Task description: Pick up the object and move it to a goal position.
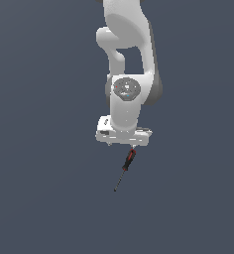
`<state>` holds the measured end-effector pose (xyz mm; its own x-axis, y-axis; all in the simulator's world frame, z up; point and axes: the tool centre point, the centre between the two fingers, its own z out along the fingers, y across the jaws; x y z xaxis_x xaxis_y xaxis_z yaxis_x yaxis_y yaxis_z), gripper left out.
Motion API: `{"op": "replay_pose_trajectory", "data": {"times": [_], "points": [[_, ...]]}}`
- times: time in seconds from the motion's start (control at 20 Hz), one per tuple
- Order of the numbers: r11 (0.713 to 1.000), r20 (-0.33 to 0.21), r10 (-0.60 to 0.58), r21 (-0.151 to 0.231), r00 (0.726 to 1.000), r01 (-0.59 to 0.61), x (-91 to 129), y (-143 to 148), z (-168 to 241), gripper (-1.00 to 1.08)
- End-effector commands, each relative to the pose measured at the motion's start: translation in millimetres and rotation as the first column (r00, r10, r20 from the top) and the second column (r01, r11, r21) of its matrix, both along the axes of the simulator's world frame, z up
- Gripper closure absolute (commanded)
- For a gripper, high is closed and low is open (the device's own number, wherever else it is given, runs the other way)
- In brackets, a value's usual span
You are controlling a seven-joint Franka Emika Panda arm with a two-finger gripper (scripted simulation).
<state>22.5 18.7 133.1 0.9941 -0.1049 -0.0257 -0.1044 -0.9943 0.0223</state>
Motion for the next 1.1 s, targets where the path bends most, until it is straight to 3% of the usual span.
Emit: {"op": "replay_pose_trajectory", "data": {"times": [0.0, 0.5, 1.05], "points": [[0.998, 0.005, -0.056, 0.003, 0.998, 0.056, 11, 3, -10, -0.92], [0.965, 0.023, -0.262, 0.015, 0.965, 0.261, 49, 16, -53, -0.92], [0.946, 0.027, -0.323, 0.019, 0.946, 0.323, 59, 20, -68, -0.92]]}}
